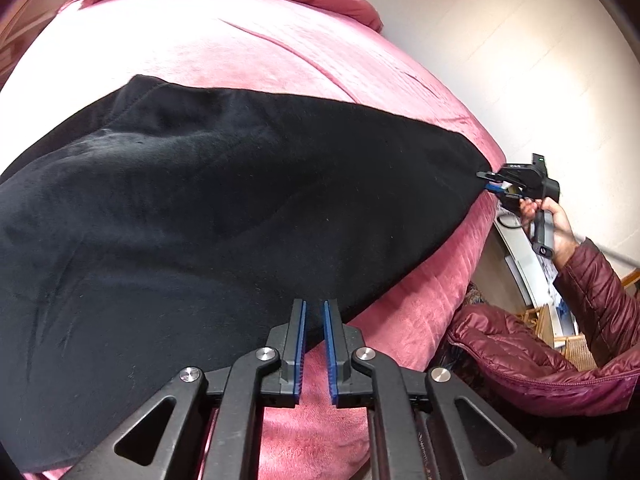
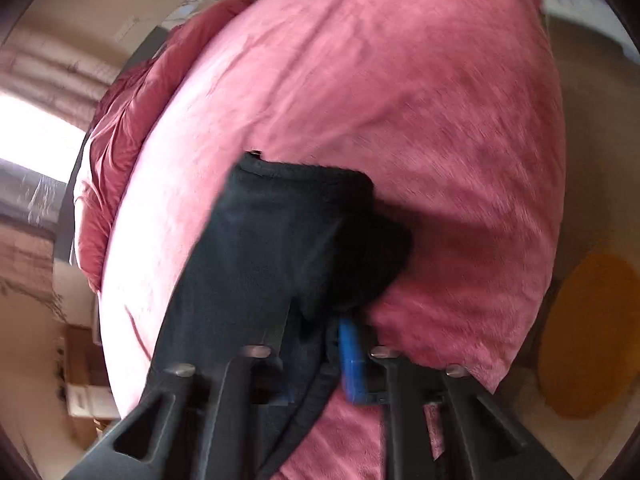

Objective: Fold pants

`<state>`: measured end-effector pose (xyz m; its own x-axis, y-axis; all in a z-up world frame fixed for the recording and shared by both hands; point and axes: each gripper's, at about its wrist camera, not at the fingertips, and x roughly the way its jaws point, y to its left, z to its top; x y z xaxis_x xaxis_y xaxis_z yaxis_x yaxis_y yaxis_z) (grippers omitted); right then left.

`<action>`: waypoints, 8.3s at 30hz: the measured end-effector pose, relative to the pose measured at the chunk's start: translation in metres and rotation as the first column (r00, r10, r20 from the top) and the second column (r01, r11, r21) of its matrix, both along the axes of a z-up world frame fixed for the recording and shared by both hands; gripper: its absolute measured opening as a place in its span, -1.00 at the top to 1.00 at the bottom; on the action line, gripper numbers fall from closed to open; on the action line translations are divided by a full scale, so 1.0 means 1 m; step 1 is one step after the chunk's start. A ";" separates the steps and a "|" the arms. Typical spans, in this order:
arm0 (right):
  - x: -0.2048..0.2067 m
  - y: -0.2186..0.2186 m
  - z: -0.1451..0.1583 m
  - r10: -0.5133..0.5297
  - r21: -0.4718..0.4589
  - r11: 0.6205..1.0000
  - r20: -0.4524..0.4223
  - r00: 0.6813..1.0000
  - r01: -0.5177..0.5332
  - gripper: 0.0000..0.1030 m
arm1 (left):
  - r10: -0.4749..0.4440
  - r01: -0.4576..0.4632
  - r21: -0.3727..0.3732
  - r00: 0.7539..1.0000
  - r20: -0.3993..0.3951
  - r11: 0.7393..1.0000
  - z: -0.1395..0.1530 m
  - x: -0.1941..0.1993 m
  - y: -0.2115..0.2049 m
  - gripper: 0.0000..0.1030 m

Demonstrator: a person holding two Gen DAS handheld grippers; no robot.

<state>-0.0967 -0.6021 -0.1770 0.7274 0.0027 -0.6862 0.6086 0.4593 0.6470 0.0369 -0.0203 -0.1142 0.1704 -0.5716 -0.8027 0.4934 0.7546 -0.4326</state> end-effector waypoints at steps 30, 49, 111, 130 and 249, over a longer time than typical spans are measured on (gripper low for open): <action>0.040 0.218 -0.017 0.613 0.189 0.776 0.001 0.790 -0.602 0.27 | 0.431 -0.430 0.030 0.901 -0.044 0.902 0.005 -0.018 0.135 0.46; 0.029 0.252 -0.009 0.685 0.150 0.718 0.025 0.728 -0.680 0.44 | 0.763 -0.843 -0.083 0.520 -0.384 0.532 -0.026 -0.060 0.271 0.46; 0.318 0.489 0.059 0.926 -0.222 0.211 -0.267 0.267 -0.952 0.91 | 0.533 -0.526 0.154 0.846 -0.004 0.836 -0.031 -0.035 0.150 0.52; 0.195 0.455 0.072 0.912 -0.263 0.300 -0.205 0.357 -0.917 0.30 | 0.752 -0.743 0.208 0.657 0.043 0.637 -0.012 -0.040 0.206 0.50; -0.007 0.221 0.034 0.642 -0.270 0.679 -0.233 0.731 -0.683 -0.16 | 0.300 -0.414 -0.171 0.837 -0.458 0.894 -0.027 0.047 -0.018 0.08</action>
